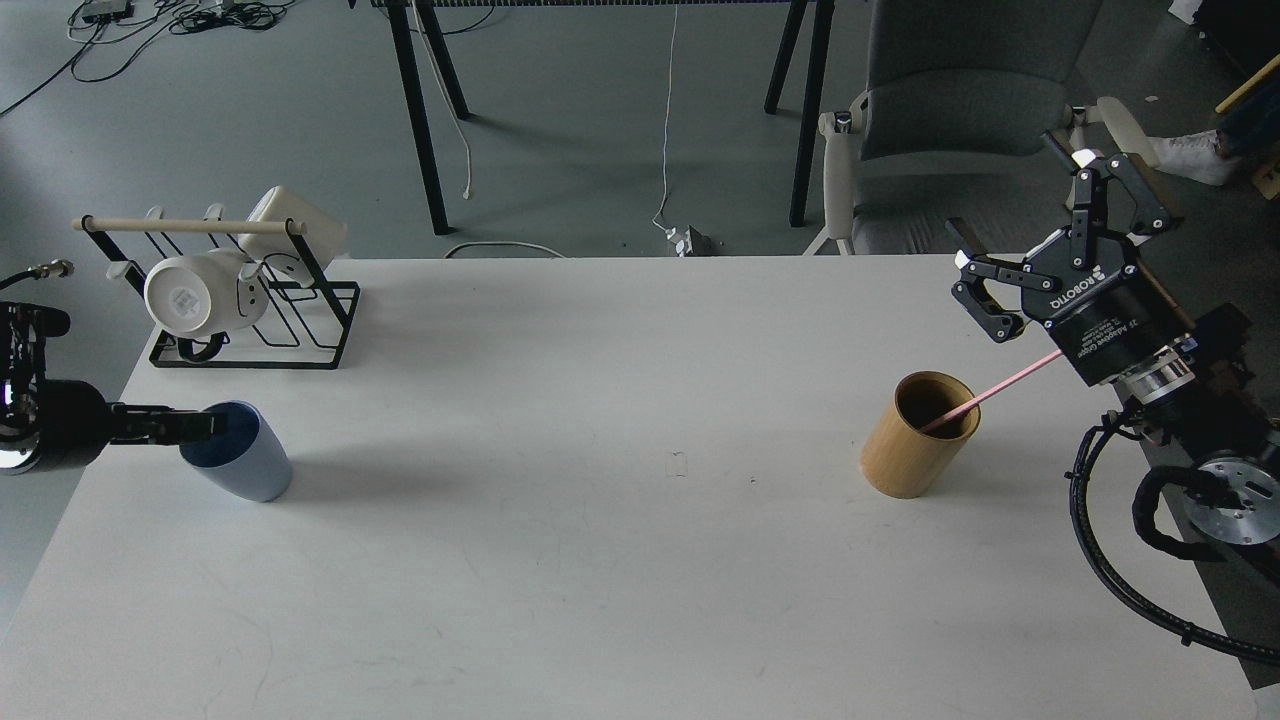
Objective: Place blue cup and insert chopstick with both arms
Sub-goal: 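Reach the left gripper to the light blue cup and grasp it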
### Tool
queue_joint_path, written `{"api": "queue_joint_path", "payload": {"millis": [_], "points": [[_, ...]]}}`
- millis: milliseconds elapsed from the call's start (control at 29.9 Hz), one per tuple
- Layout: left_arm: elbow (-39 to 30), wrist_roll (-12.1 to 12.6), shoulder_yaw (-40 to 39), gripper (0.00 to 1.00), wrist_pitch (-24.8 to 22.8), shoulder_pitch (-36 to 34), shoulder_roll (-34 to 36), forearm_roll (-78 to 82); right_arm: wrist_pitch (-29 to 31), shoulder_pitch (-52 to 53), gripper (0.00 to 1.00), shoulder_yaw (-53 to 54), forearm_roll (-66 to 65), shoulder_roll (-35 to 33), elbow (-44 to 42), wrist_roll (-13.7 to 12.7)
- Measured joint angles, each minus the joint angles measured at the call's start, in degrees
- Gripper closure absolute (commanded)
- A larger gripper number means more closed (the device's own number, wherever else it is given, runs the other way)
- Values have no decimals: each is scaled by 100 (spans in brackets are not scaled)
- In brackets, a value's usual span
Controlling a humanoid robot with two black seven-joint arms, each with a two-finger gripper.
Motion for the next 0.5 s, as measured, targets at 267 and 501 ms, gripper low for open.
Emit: {"api": "queue_joint_path", "payload": {"millis": [267,501], "points": [[0,0,6,82,32,105,0,8,8,-4,4,7,0,-3,0,0],[-14,0,-17,84,40,102,5,10,3,-9,4,8,0,-3,0,0]]}}
